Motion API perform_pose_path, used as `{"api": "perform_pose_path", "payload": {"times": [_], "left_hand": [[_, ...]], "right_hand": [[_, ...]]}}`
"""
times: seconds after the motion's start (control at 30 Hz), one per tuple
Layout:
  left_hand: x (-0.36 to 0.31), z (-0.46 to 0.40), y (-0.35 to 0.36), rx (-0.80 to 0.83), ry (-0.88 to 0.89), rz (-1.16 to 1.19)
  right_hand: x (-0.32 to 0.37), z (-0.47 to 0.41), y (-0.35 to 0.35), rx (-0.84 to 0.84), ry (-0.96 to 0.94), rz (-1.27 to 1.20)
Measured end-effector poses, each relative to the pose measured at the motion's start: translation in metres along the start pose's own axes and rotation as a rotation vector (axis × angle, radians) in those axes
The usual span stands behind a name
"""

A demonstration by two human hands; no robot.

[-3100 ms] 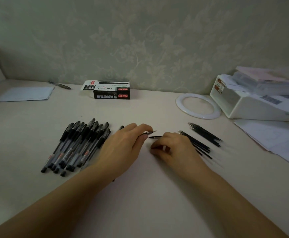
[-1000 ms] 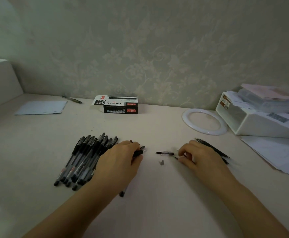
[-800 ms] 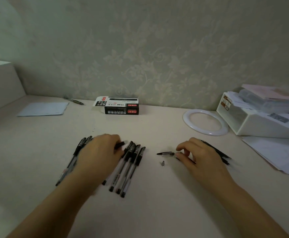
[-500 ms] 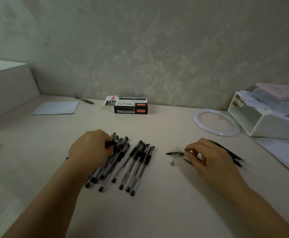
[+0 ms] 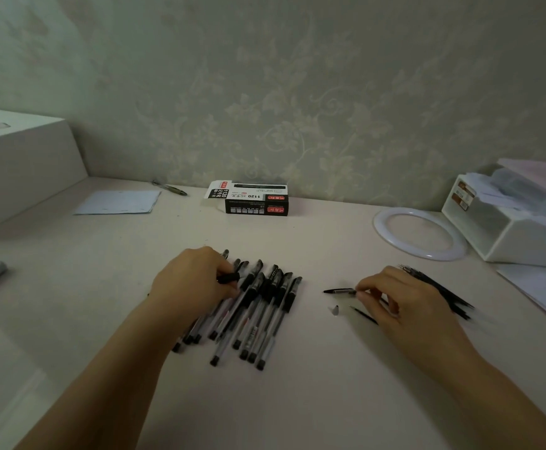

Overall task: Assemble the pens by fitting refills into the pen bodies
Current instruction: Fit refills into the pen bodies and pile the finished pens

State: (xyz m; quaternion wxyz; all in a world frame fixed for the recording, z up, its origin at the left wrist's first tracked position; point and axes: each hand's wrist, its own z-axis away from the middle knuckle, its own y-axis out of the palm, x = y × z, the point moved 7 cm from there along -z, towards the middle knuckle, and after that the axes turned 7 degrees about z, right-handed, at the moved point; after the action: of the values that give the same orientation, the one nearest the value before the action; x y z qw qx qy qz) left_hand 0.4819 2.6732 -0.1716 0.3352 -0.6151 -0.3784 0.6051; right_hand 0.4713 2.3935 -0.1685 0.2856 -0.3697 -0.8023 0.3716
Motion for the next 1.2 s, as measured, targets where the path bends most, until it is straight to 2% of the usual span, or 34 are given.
{"api": "perform_pose_path", "payload": {"times": [0.33, 0.5, 0.57, 0.73, 0.87, 1.0, 1.1, 1.2], "left_hand": [[0.006, -0.001, -0.006, -0.040, -0.050, -0.044], [0.008, 0.000, -0.005, -0.031, -0.068, -0.069], [0.009, 0.000, -0.006, -0.031, -0.078, -0.077], [0.003, -0.001, -0.002, -0.008, -0.034, -0.032], [-0.003, 0.000, -0.002, 0.006, 0.008, 0.038], [0.002, -0.001, -0.007, 0.016, 0.021, 0.052], [0.001, -0.001, 0.004, 0.078, 0.028, 0.044], [0.003, -0.002, 0.008, 0.072, 0.016, 0.031]], "right_hand": [[0.001, -0.001, 0.003, 0.011, -0.012, -0.020], [-0.002, 0.005, 0.022, 0.303, -0.012, -0.056], [-0.007, 0.006, 0.026, 0.346, 0.020, -0.068], [-0.018, 0.005, 0.020, 0.293, 0.063, -0.004], [-0.016, 0.004, 0.013, 0.160, 0.067, 0.025], [0.017, -0.005, 0.011, 0.026, -0.081, -0.058], [0.057, -0.018, 0.018, 0.036, -0.190, -0.154], [0.105, -0.036, 0.032, 0.091, -0.365, -0.097]]}}
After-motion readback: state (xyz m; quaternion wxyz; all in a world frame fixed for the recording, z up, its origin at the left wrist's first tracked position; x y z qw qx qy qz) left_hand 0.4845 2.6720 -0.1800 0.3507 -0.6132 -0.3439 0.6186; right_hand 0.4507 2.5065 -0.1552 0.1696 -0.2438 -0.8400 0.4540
